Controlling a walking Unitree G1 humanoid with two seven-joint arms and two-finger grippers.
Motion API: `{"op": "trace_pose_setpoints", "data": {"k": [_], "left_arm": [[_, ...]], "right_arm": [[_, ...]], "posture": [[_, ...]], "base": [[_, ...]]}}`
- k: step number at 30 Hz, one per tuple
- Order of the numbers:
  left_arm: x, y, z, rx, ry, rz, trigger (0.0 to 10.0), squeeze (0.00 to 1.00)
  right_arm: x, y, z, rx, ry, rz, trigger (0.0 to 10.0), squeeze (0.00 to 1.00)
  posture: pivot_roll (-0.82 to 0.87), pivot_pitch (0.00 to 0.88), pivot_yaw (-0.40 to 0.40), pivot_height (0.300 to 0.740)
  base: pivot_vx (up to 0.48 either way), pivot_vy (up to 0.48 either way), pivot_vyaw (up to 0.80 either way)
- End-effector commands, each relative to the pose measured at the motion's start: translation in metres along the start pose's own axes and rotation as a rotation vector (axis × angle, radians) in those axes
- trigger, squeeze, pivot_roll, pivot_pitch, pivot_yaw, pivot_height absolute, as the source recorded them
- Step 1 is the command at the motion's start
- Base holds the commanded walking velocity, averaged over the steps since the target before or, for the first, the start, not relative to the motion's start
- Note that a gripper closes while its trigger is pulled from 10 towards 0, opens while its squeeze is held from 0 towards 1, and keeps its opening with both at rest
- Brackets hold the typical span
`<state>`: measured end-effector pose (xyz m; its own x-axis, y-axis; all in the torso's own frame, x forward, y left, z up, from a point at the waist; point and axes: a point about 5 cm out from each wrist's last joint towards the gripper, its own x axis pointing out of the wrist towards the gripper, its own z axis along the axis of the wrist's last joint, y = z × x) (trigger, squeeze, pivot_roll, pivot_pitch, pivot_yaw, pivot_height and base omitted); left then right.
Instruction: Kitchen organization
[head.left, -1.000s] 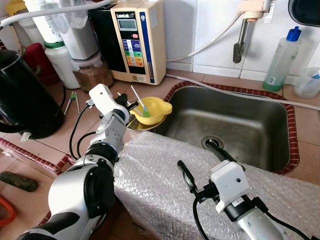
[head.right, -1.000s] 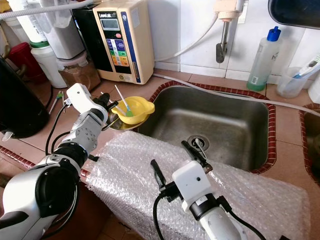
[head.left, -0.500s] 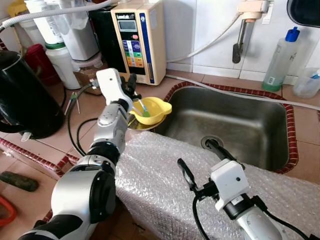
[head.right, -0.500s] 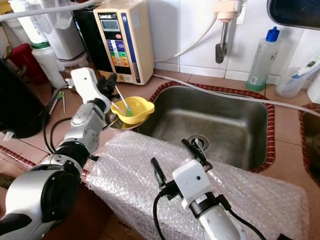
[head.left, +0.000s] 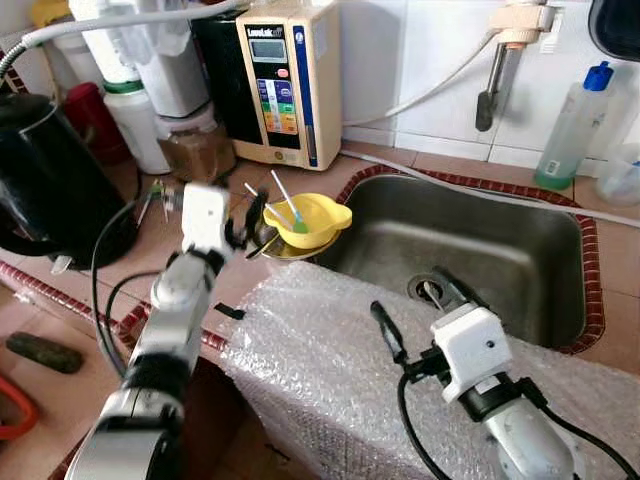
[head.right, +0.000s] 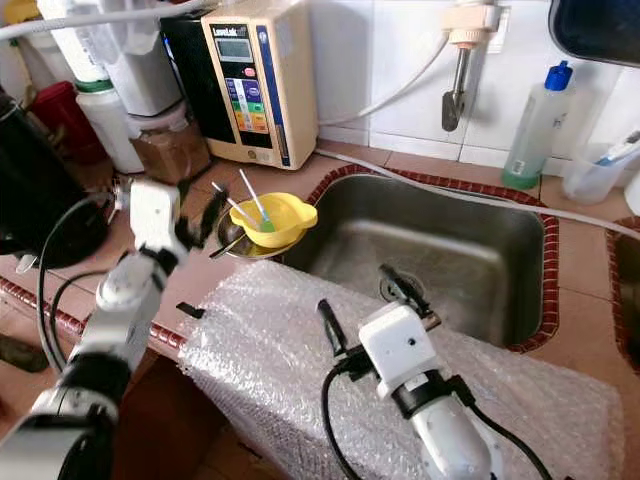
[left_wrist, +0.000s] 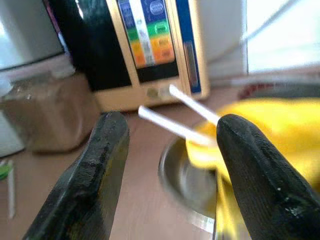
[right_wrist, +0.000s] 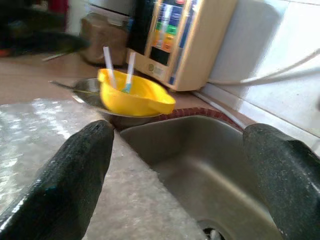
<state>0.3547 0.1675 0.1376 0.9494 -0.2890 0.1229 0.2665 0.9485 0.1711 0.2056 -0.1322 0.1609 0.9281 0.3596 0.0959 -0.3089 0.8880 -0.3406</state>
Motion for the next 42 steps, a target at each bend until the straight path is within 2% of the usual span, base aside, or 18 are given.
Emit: {"op": "trace_pose_setpoints", "data": {"k": [1, 4, 5, 6, 7, 8, 11, 17, 21, 26, 29, 31, 32, 42], "left_arm": [[-0.012, 0.005, 0.002, 0.071, -0.022, -0.021, 10.0, 1.0], [-0.031, 0.008, -0.011, 0.079, 0.037, 0.022, 10.0, 1.0], [-0.043, 0.008, -0.019, 0.064, 0.073, 0.044, 10.0, 1.0], [-0.043, 0.008, -0.019, 0.064, 0.073, 0.044, 10.0, 1.0], [-0.054, 0.003, -0.025, 0.075, 0.083, 0.036, 10.0, 1.0], [-0.054, 0.003, -0.025, 0.075, 0.083, 0.036, 10.0, 1.0], [-0.065, 0.0, -0.036, 0.054, 0.122, 0.096, 10.0, 1.0], [-0.074, 0.008, -0.037, 0.063, 0.169, 0.16, 10.0, 1.0], [-0.08, 0.013, -0.036, 0.099, 0.186, 0.141, 10.0, 1.0], [-0.087, 0.015, -0.036, 0.1, 0.204, 0.12, 10.0, 1.0], [-0.088, 0.015, -0.036, 0.102, 0.209, 0.122, 10.0, 1.0], [-0.09, 0.011, -0.036, 0.106, 0.223, 0.093, 10.0, 0.96], [-0.091, 0.007, -0.036, 0.104, 0.229, 0.082, 10.0, 0.0], [-0.083, 0.003, -0.033, 0.029, 0.238, 0.113, 10.0, 0.0]], "right_arm": [[-0.005, -0.01, 0.002, 0.01, -0.011, -0.058, 10.0, 0.18], [-0.012, -0.019, 0.001, 0.017, 0.002, -0.107, 10.0, 0.17], [-0.016, -0.024, 0.0, 0.01, 0.012, -0.118, 10.0, 0.17], [-0.016, -0.024, 0.0, 0.01, 0.012, -0.118, 10.0, 0.17], [-0.019, -0.027, -0.001, -0.004, 0.018, -0.124, 10.0, 0.17], [-0.019, -0.027, -0.001, -0.004, 0.018, -0.124, 10.0, 0.17], [-0.02, -0.034, -0.002, -0.009, 0.022, -0.145, 10.0, 0.17], [-0.018, -0.034, -0.002, 0.011, 0.025, -0.151, 10.0, 0.16], [-0.019, -0.031, -0.004, 0.018, 0.035, -0.13, 10.0, 0.16], [-0.018, -0.033, -0.005, 0.016, 0.036, -0.127, 10.0, 0.16], [-0.018, -0.034, -0.005, 0.016, 0.036, -0.126, 10.0, 0.16], [-0.018, -0.033, -0.004, 0.021, 0.034, -0.123, 10.0, 0.16], [-0.017, -0.032, -0.004, 0.024, 0.032, -0.118, 10.0, 0.16], [-0.013, -0.028, -0.004, 0.029, 0.026, -0.107, 10.0, 0.16]], "posture": [[-0.03, 0.0, 0.098, 0.74], [-0.03, 0.0, 0.094, 0.74], [-0.03, 0.0, 0.092, 0.74], [-0.03, 0.0, 0.092, 0.74], [-0.03, 0.0, 0.091, 0.74], [-0.03, 0.0, 0.091, 0.74], [-0.03, 0.0, 0.079, 0.74], [-0.02, 0.0, 0.06, 0.74], [-0.01, 0.0, 0.045, 0.74], [-0.01, 0.0, 0.036, 0.74], [0.0, 0.0, 0.034, 0.74], [0.0, 0.0, 0.033, 0.74], [0.0, 0.0, 0.03, 0.74], [0.0, 0.0, 0.037, 0.74]], "base": [[0.0, 0.0, 0.0], [0.0, 0.0, 0.0], [0.0, 0.0, 0.0], [0.0, 0.0, 0.0], [0.0, 0.0, 0.0], [0.0, 0.0, 0.0], [0.0, 0.0, 0.0], [0.0, 0.0, 0.0], [0.0, 0.0, -0.2], [0.0, 0.0, -0.75], [0.0, 0.0, -0.52], [0.0, 0.0, 0.0], [0.0, 0.0, 0.0], [0.0, 0.0, 0.0]]}}
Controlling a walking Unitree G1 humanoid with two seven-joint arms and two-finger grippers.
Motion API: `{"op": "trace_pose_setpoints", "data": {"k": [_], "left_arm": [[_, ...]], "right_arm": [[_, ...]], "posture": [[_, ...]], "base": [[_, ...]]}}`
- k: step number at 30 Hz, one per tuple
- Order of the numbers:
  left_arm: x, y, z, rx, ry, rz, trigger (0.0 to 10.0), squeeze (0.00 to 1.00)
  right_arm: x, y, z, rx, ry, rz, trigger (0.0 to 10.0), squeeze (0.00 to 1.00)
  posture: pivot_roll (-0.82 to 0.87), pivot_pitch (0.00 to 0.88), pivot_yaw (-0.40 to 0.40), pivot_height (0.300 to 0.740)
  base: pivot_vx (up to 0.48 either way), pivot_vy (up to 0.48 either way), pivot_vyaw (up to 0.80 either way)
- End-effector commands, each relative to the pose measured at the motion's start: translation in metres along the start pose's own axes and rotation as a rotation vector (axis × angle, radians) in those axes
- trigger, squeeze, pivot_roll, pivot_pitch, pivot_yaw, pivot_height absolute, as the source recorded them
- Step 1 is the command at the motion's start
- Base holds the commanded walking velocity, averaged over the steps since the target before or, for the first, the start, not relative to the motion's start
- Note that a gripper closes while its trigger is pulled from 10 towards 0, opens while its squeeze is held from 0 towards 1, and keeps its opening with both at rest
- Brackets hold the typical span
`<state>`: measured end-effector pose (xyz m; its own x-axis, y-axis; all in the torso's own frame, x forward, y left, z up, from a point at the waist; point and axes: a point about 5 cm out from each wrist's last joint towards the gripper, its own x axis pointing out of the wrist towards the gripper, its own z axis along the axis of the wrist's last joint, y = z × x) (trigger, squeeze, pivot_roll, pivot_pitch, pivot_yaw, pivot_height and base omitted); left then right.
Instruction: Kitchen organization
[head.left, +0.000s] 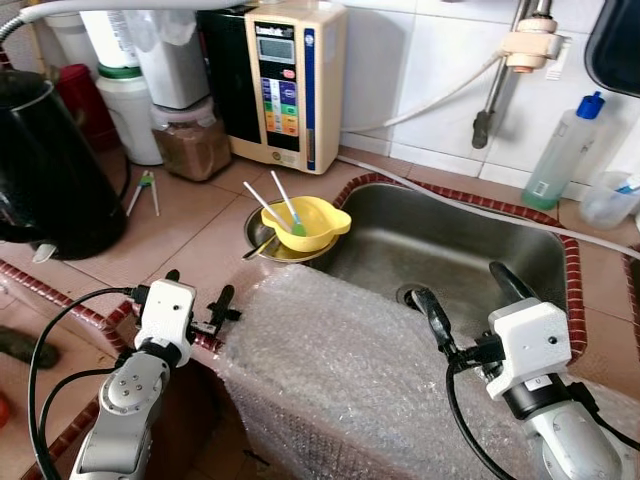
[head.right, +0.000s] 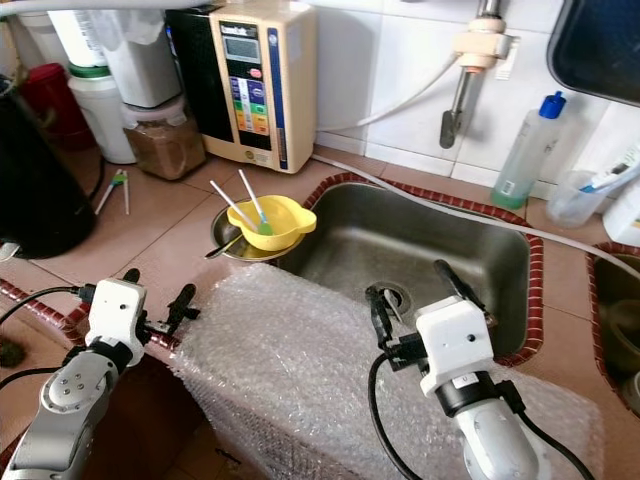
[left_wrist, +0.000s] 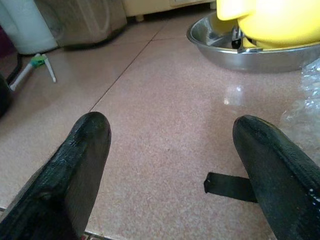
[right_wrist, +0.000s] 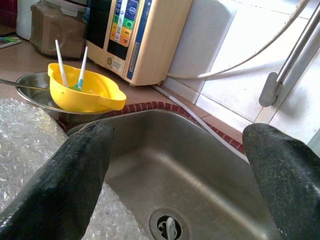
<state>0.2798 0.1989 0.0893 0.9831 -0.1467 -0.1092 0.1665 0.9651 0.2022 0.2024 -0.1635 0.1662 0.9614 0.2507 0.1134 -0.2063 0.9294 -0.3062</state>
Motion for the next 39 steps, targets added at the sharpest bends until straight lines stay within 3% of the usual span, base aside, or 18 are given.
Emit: {"op": "trace_pose_setpoints", "data": {"k": [1, 10, 15, 31, 39], "left_arm": [[0.004, 0.001, 0.008, -0.005, -0.016, 0.006, 10.0, 0.0], [0.029, -0.003, 0.021, -0.051, -0.017, 0.002, 10.0, 0.0], [0.04, -0.014, 0.029, -0.094, -0.03, -0.017, 10.0, 0.0], [0.057, -0.01, 0.039, -0.174, -0.015, 0.037, 10.0, 0.0], [0.072, -0.018, 0.048, -0.19, 0.005, 0.036, 10.0, 0.0]], "right_arm": [[0.001, 0.001, -0.001, 0.006, 0.004, 0.003, 10.0, 0.16], [0.002, 0.004, -0.001, 0.01, 0.001, -0.013, 10.0, 0.16], [-0.001, 0.008, -0.001, 0.011, 0.002, -0.009, 10.0, 0.16], [-0.005, 0.011, -0.001, 0.009, 0.012, -0.02, 10.0, 0.16], [-0.014, 0.034, -0.006, 0.1, 0.072, 0.158, 10.0, 0.16]], "posture": [[0.0, 0.0, 0.043, 0.74], [-0.02, 0.0, 0.071, 0.74], [-0.03, 0.0, 0.086, 0.74], [-0.06, 0.0, 0.104, 0.74], [-0.07, 0.0, 0.108, 0.74]], "base": [[0.0, 0.0, 0.0], [0.0, 0.0, -0.42], [0.0, 0.0, -0.44], [0.0, 0.0, 0.0], [0.0, 0.0, 0.0]]}}
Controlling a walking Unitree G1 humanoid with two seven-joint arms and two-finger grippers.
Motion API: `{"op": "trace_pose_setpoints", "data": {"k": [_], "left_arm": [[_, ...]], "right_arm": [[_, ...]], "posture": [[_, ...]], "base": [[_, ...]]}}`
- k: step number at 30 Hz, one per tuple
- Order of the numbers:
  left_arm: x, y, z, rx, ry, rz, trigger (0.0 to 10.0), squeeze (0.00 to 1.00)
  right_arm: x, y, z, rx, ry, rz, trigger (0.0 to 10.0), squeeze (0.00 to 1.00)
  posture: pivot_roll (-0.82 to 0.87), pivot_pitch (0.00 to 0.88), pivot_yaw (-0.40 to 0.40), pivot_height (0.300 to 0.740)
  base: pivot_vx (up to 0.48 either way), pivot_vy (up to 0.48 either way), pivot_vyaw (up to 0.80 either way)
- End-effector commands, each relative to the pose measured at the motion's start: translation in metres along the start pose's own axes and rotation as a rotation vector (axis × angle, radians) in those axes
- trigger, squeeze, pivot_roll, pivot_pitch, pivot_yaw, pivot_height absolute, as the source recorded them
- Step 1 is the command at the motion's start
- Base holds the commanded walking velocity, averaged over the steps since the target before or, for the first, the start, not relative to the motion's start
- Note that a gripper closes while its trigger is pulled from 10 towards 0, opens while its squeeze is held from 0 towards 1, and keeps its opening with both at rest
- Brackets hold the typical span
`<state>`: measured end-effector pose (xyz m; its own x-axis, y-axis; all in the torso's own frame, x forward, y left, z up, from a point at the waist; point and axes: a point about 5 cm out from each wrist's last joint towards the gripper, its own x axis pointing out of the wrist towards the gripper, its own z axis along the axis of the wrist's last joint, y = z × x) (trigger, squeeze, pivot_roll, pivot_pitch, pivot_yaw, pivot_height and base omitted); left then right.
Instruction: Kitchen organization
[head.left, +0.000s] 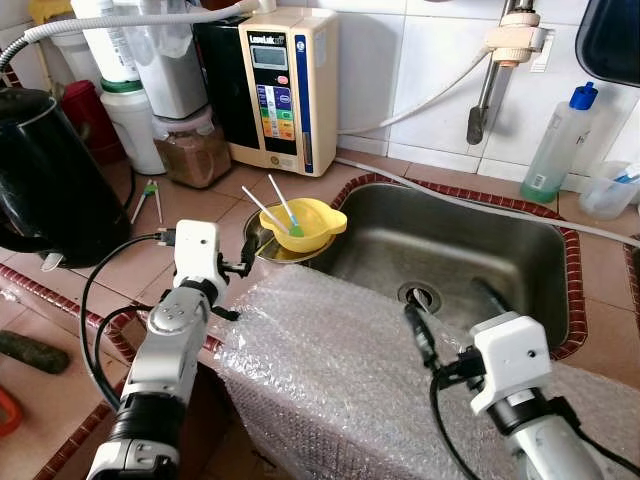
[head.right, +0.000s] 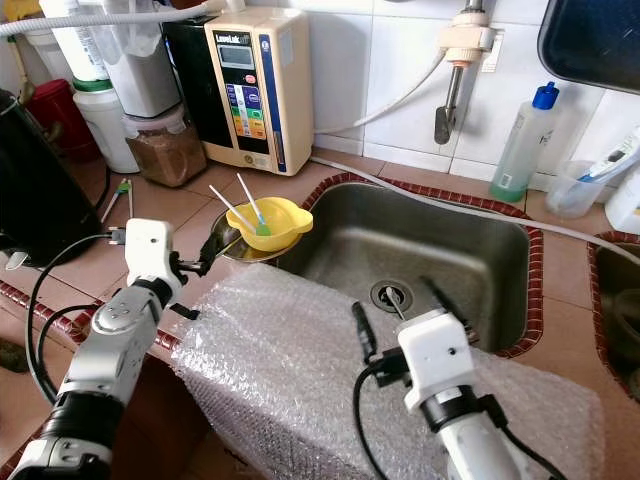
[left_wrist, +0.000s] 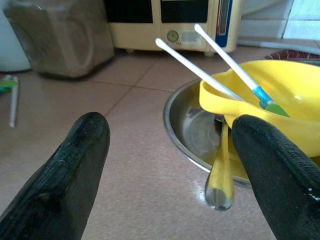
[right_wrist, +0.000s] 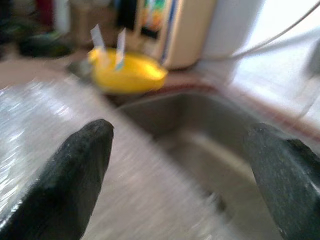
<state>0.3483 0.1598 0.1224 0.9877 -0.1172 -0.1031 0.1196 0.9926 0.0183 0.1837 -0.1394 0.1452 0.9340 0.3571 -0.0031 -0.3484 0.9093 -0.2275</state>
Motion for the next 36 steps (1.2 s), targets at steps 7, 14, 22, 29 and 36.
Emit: {"op": "trace_pose_setpoints", "data": {"k": [7, 14, 22, 29, 36], "left_arm": [[0.014, -0.005, 0.008, -0.004, 0.012, 0.007, 10.0, 0.0], [0.023, -0.006, 0.014, -0.012, 0.009, 0.012, 10.0, 0.0], [0.034, -0.002, 0.02, 0.031, 0.037, 0.059, 10.0, 0.0], [0.041, 0.002, 0.022, 0.118, 0.089, 0.093, 10.0, 0.0], [0.042, -0.001, 0.017, 0.148, 0.139, 0.076, 10.0, 0.0]], "right_arm": [[-0.007, 0.017, 0.003, 0.073, 0.02, 0.114, 10.0, 0.16], [-0.011, 0.017, 0.004, 0.067, 0.029, 0.108, 10.0, 0.16], [-0.012, 0.02, 0.006, 0.05, 0.033, 0.104, 10.0, 0.16], [-0.01, 0.021, 0.006, 0.038, 0.032, 0.098, 10.0, 0.16], [-0.008, 0.023, 0.005, 0.032, 0.031, 0.099, 10.0, 0.16]], "posture": [[-0.09, 0.0, 0.117, 0.74], [-0.1, 0.0, 0.126, 0.74], [-0.11, 0.0, 0.138, 0.74], [-0.11, 0.0, 0.149, 0.74], [-0.1, 0.0, 0.154, 0.74]], "base": [[0.0, 0.0, 0.0], [0.0, 0.0, 0.0], [0.0, 0.0, 0.0], [0.0, 0.0, 0.0], [0.0, 0.0, 0.0]]}}
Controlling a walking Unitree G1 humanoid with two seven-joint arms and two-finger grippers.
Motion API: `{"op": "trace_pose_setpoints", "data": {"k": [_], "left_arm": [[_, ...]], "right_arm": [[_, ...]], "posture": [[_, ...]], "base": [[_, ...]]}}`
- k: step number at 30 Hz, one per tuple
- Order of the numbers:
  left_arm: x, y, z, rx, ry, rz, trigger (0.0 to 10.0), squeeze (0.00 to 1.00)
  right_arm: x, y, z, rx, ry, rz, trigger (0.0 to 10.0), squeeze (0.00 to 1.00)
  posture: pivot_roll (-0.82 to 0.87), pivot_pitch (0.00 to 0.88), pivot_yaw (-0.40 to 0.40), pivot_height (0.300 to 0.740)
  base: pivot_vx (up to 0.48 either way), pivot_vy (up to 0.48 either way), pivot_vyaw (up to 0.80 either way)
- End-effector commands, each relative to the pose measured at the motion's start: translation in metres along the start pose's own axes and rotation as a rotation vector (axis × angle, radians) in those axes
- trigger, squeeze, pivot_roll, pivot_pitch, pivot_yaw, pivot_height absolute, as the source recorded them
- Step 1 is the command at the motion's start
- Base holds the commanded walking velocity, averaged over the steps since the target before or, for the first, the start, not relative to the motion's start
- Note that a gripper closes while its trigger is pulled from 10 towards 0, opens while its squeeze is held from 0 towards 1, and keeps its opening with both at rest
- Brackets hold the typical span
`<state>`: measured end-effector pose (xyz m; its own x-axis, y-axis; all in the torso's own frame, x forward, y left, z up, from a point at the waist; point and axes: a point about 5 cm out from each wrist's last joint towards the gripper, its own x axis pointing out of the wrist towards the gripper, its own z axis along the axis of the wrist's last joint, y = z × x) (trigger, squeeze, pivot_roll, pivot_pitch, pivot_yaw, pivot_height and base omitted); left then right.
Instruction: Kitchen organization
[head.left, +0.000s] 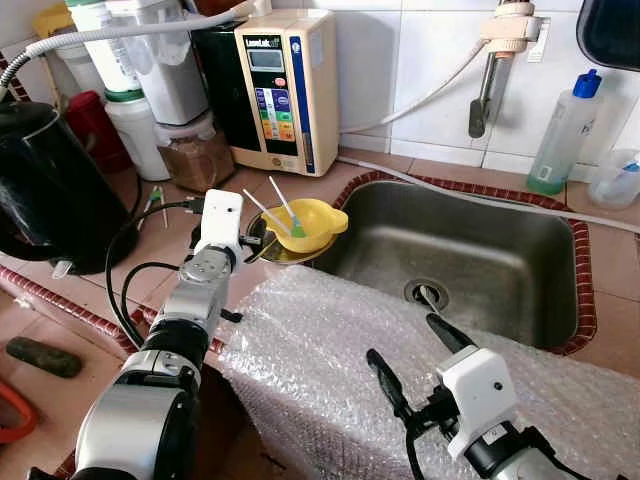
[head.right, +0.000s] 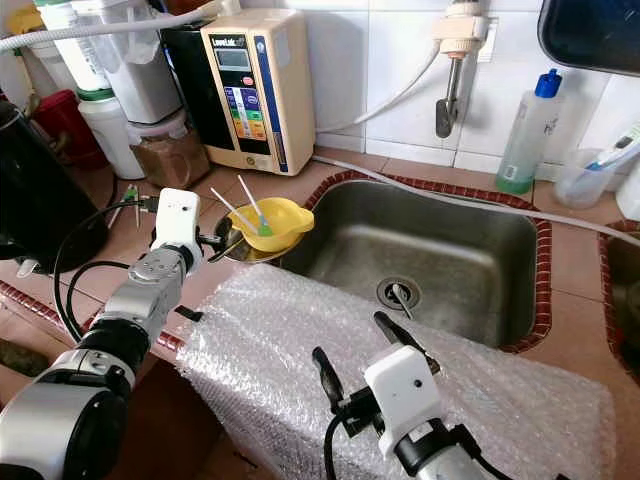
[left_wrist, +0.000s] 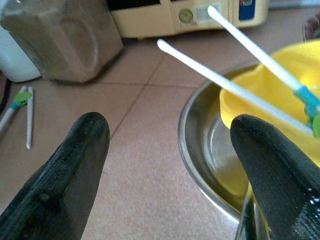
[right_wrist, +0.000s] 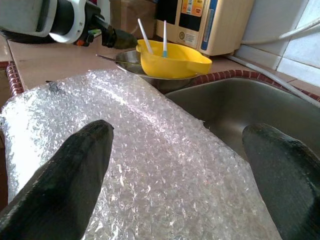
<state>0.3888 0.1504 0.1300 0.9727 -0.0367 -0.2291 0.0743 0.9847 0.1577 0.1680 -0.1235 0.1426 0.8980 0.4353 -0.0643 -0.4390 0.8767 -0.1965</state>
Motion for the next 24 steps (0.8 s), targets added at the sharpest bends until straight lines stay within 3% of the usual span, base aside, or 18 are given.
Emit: {"op": "trace_pose_setpoints", "data": {"k": [1, 11, 20, 24], "left_arm": [[0.002, 0.004, 0.004, 0.016, 0.007, 0.008, 10.0, 0.0], [-0.001, 0.009, -0.011, 0.054, 0.085, -0.022, 10.0, 0.0], [0.0, 0.013, -0.014, 0.128, 0.144, -0.014, 10.0, 0.0], [0.001, 0.016, -0.012, 0.113, 0.146, -0.002, 10.0, 0.0]], "right_arm": [[0.001, 0.002, 0.003, 0.003, -0.011, 0.002, 10.0, 0.16], [0.003, 0.002, 0.001, -0.006, -0.006, 0.015, 10.0, 0.16], [0.004, 0.001, 0.001, -0.021, -0.009, 0.025, 10.0, 0.16], [0.005, 0.001, 0.0, -0.027, -0.009, 0.024, 10.0, 0.16]], "posture": [[-0.1, 0.0, 0.153, 0.74], [-0.09, 0.0, 0.143, 0.74], [-0.09, 0.0, 0.143, 0.74], [-0.09, 0.0, 0.144, 0.74]], "base": [[0.0, 0.0, 0.0], [0.0, 0.0, 0.0], [0.0, 0.0, 0.0], [0.0, 0.0, 0.0]]}}
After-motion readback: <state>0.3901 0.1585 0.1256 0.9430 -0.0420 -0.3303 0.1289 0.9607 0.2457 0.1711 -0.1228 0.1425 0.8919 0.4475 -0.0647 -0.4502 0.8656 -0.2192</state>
